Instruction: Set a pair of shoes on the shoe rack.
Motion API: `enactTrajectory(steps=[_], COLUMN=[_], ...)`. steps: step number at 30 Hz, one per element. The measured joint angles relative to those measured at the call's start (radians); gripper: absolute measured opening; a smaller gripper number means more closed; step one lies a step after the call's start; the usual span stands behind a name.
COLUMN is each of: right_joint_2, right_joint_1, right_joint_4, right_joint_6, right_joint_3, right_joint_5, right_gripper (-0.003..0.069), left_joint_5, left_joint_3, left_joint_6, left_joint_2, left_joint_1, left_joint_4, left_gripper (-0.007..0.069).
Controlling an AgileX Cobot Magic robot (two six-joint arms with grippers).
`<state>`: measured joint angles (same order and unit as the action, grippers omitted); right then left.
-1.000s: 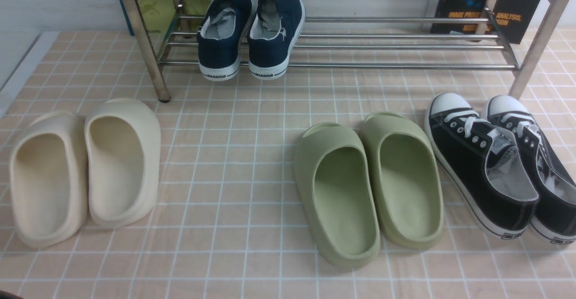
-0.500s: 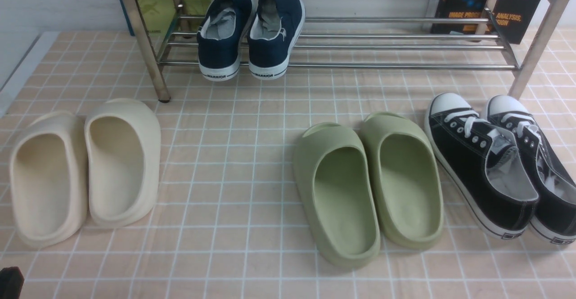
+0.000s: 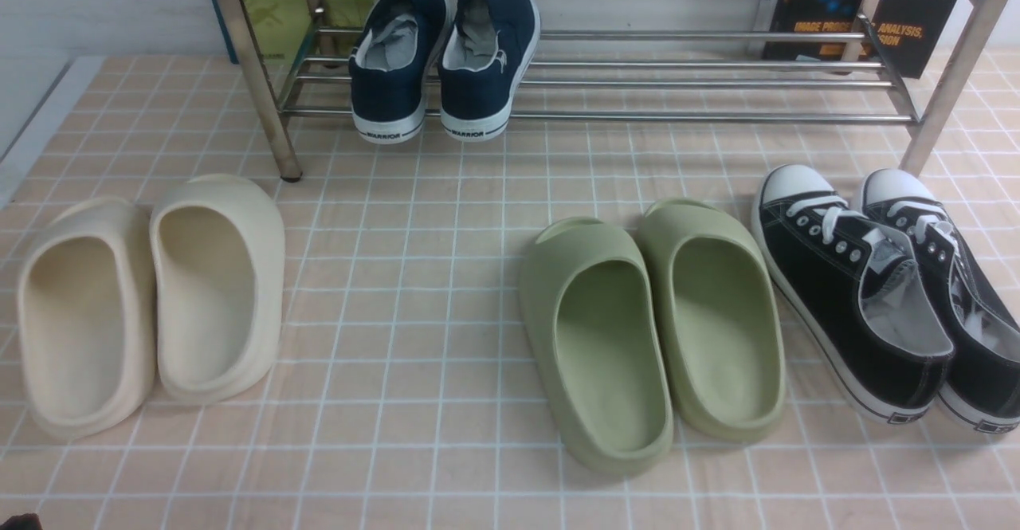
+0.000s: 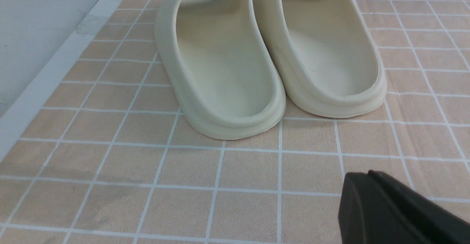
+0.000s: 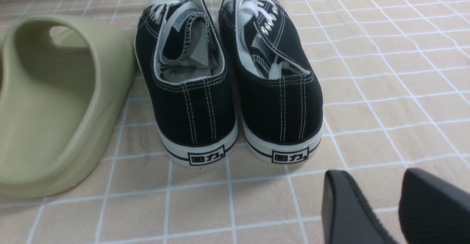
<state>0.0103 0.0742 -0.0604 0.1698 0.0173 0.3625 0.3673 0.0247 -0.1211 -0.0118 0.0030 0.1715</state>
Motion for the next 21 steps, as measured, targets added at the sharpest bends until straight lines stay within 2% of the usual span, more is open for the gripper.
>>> enactTrajectory(steps=[12,21], right_joint_2=[0.0,0.0], right_joint_1=[0.0,0.0], right_joint_4=[0.0,0.0], right_joint_6=[0.0,0.0], right_joint_3=[0.0,0.0], right_joint_5=[0.0,0.0], right_gripper=[0.0237,0.0237], left_joint_5=[0.0,0.0], left_joint_3=[0.0,0.0], left_joint_6=[0.002,0.002], left_joint_2=[0.0,0.0], left_joint_1=[-0.001,-0.001], left_joint_4=[-0.034,-0.006], left_gripper=[0.0025,0.0039])
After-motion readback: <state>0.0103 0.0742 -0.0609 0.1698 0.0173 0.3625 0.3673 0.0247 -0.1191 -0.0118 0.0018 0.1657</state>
